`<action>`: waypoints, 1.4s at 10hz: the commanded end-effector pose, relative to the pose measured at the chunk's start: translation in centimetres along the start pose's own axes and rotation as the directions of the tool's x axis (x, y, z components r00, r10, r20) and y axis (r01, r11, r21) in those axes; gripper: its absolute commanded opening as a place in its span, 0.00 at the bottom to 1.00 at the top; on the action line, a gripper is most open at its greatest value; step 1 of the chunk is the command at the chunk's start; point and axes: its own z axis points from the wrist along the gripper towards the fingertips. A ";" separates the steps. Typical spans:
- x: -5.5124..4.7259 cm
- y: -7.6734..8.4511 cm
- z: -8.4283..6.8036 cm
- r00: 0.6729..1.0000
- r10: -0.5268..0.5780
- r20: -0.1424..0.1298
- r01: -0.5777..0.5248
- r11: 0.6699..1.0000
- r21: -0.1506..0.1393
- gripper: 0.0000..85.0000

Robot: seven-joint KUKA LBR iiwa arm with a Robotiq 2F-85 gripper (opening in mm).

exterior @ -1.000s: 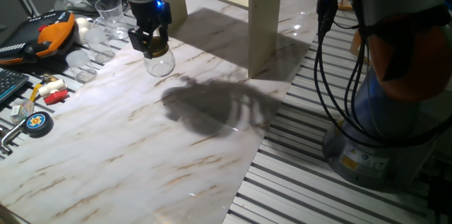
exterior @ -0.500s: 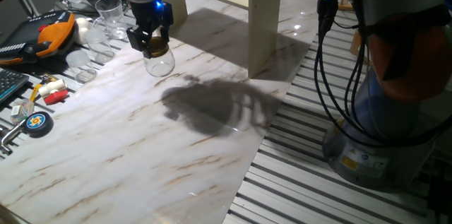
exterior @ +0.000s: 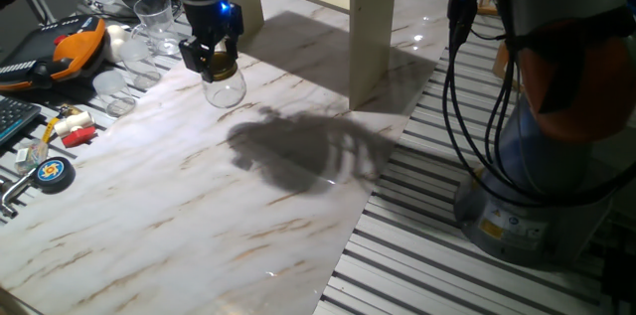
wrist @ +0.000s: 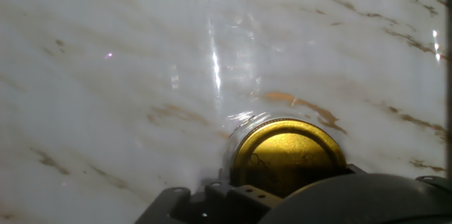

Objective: Put the object on the shelf

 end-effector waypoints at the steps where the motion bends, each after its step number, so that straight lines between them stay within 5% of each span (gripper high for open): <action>1: -0.2 -0.7 -1.3 1.000 -0.003 -0.008 0.003 1.000 0.000 0.00; 6: -0.1 -4.7 -7.0 0.999 -0.028 -0.023 0.028 1.000 0.007 0.00; 10: 0.1 -8.0 -9.9 0.999 -0.047 -0.022 0.047 0.999 -0.012 0.00; 14: 0.3 -9.3 -11.0 0.999 -0.051 -0.006 0.051 0.999 0.006 0.00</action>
